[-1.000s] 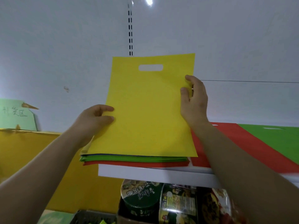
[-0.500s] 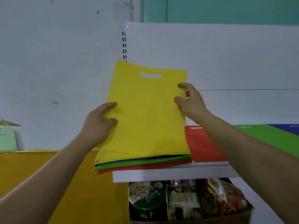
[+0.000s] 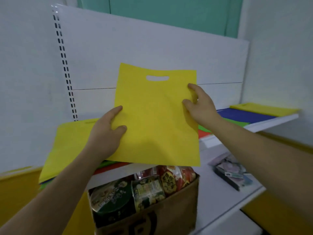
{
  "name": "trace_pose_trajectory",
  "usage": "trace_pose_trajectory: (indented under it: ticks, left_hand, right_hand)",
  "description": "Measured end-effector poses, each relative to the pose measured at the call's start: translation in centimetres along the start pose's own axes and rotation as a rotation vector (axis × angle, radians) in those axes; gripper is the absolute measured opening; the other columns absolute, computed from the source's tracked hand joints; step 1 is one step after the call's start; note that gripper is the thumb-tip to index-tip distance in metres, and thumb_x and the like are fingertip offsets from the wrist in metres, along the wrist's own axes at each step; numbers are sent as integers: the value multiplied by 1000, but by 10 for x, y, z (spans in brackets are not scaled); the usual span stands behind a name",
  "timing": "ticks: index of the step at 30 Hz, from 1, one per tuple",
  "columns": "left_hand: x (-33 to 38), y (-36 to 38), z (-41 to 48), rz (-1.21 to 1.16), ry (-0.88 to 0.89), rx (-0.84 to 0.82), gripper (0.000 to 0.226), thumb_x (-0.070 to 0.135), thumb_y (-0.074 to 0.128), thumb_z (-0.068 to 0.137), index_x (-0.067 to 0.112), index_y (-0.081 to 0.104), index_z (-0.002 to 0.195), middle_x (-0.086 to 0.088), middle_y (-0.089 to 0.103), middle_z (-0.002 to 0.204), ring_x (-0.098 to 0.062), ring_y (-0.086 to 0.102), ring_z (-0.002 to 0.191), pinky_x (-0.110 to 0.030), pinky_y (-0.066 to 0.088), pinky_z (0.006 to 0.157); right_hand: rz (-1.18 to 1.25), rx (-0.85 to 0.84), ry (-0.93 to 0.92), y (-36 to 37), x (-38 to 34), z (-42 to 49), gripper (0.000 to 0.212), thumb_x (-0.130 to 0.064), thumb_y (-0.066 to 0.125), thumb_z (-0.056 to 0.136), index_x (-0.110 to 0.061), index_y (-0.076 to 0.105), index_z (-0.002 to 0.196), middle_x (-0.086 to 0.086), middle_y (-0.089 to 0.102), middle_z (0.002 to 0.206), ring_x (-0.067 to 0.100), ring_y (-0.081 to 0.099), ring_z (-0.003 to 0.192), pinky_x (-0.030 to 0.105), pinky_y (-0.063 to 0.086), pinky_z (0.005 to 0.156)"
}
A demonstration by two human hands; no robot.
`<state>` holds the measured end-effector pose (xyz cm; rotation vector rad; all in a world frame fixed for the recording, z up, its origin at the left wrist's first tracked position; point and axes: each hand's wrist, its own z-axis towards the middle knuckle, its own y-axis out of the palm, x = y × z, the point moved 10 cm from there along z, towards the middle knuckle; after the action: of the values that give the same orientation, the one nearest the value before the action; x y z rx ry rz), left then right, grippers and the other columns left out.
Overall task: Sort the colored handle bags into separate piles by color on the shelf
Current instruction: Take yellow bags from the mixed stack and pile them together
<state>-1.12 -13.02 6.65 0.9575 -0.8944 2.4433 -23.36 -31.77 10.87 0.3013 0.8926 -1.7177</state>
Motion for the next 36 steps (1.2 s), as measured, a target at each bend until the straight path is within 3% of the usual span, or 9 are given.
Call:
trace_pose_trajectory:
  ticks: [6, 11, 19, 25, 32, 34, 36]
  left_hand:
    - [57, 79, -12, -29, 91, -146, 58, 11, 55, 93, 24, 34, 145, -1, 38, 148, -23, 43, 127, -22, 33, 88]
    - [119, 164, -36, -132, 127, -275, 58, 13, 51, 95, 25, 29, 147, 0, 34, 150, -23, 42, 129, -27, 36, 93]
    - [231, 310, -85, -262, 179, -410, 57, 11, 55, 93, 26, 36, 144, -2, 42, 144, -12, 47, 104, -25, 37, 84]
    - [297, 400, -121, -329, 224, -522, 58, 13, 55, 93, 28, 34, 145, -1, 43, 143, -11, 44, 102, -24, 35, 82]
    - [358, 487, -138, -393, 301, -643, 56, 12, 55, 93, 26, 35, 144, -1, 39, 146, -18, 46, 120, -24, 35, 88]
    - [372, 511, -139, -418, 319, -670, 56, 12, 55, 94, 25, 35, 144, 1, 40, 145, -11, 44, 111, -19, 34, 84]
    - [383, 537, -137, -439, 329, -701, 56, 12, 54, 94, 26, 35, 144, 4, 43, 136, -6, 42, 102, -10, 36, 69]
  right_hand:
    - [-144, 85, 62, -102, 39, -21, 53, -22, 54, 96, -22, 35, 145, 0, 38, 149, 20, 38, 132, 23, 30, 101]
    - [-248, 187, 88, -211, 73, -47, 54, -19, 55, 94, -18, 36, 144, 1, 39, 148, 19, 37, 134, 18, 25, 102]
    - [-405, 301, 203, -390, 140, -107, 52, -20, 54, 95, -19, 36, 145, 1, 39, 148, 18, 35, 135, 19, 24, 104]
    - [-480, 378, 307, -488, 186, -147, 52, -21, 53, 95, -20, 37, 144, 2, 41, 146, 20, 38, 132, 23, 27, 103]
    - [-519, 487, 414, -565, 232, -179, 51, -21, 52, 96, -22, 35, 145, 2, 39, 147, 21, 38, 132, 26, 30, 103]
    - [-548, 513, 443, -581, 246, -182, 51, -21, 51, 96, -23, 35, 145, 2, 39, 147, 21, 37, 133, 26, 30, 103]
    - [-583, 542, 456, -598, 258, -180, 51, -20, 52, 96, -23, 35, 145, 2, 39, 147, 20, 36, 134, 25, 29, 103]
